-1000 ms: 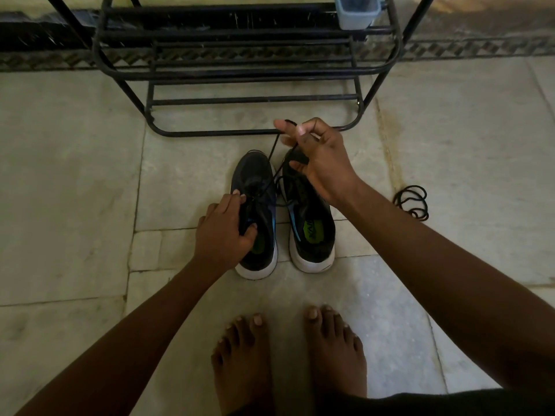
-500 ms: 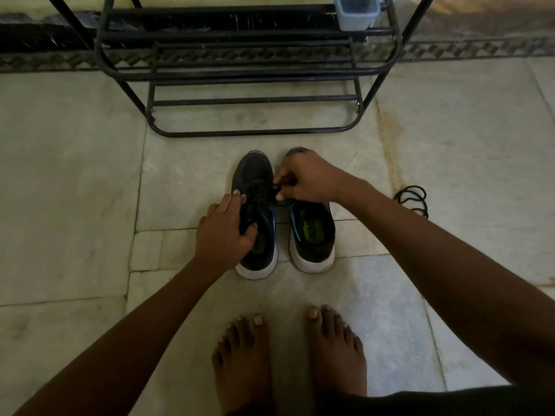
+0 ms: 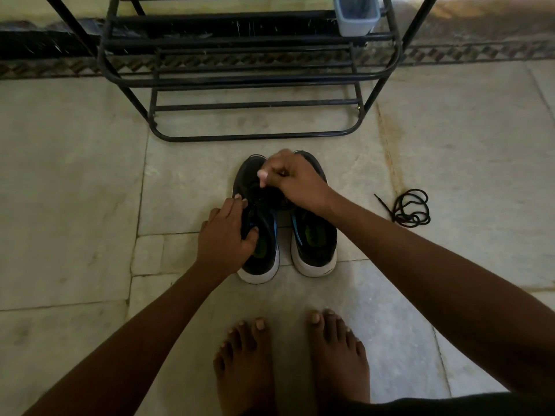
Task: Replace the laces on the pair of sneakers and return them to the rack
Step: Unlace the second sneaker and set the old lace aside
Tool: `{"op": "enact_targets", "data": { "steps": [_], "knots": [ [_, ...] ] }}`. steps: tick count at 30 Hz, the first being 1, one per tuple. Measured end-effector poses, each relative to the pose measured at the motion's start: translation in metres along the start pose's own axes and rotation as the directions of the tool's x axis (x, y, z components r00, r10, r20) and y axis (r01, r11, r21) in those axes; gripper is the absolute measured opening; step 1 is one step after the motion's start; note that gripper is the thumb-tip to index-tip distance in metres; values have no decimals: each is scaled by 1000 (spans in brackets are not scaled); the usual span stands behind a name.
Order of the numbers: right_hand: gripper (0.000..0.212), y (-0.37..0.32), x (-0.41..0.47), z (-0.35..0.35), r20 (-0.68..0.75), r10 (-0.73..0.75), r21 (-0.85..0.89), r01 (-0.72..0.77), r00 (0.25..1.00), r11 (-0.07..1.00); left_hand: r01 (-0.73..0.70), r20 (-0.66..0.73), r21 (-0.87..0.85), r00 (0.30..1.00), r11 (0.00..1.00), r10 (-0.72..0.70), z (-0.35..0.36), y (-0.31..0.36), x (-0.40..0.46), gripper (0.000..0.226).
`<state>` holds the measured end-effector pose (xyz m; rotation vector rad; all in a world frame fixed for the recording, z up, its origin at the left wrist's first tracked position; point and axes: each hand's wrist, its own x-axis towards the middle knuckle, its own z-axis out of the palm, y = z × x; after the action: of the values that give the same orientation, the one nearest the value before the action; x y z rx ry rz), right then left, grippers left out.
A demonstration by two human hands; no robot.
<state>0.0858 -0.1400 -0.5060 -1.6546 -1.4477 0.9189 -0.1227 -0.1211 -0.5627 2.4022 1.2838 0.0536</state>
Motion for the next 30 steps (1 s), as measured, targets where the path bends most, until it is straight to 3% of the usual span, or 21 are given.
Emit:
{"op": "enact_targets", "data": {
  "steps": [3, 5, 7, 9, 12, 14, 16, 21, 24, 27, 30],
  "knots": [
    [29, -10, 4, -5, -50, 133, 379, -104, 990, 920, 3, -1, -7, 1000, 1000, -3, 0, 0, 0, 75],
    [31, -19, 7, -12, 27, 201, 681, -165, 979, 713, 4, -4, -7, 1000, 1000, -4, 0, 1, 0, 75],
    [31, -24, 10, -21, 81, 205, 786, -189, 975, 588, 3, -5, -9, 1000, 1000, -4, -1, 1, -1, 75],
    [28, -26, 13, -26, 69, 171, 764, -162, 983, 625, 3, -7, -13, 1000, 1000, -3, -2, 2, -1, 74],
    [29, -23, 14, -33, 8, 99, 561, -86, 995, 823, 0, -9, -8, 1000, 1000, 0, -1, 1, -2, 73],
    [30, -19, 16, -37, -26, 16, 269, -8, 1000, 963, 1, -8, -6, 1000, 1000, -1, -1, 2, -2, 73],
    [28, -15, 15, -36, -17, -53, 2, 53, 998, 999, 6, -7, -13, 1000, 1000, -6, -1, 2, -2, 73],
    [23, 0, 14, -29, -54, 37, -304, -52, 998, 951, 22, 0, -70, 1000, 997, -22, -2, 1, -2, 78],
    [26, 5, 4, -18, -91, 191, -570, -208, 977, 795, 86, -15, -217, 996, 972, -91, -8, 3, -4, 75],
    [34, -2, -19, -1, -167, 170, -678, -239, 971, 695, 59, -132, -427, 983, 902, -127, -18, 10, -3, 50],
    [26, -10, -37, 13, -180, 78, -647, -178, 981, 741, -34, -196, -498, 978, 866, -74, -26, 16, 14, 16]
  ]
}}
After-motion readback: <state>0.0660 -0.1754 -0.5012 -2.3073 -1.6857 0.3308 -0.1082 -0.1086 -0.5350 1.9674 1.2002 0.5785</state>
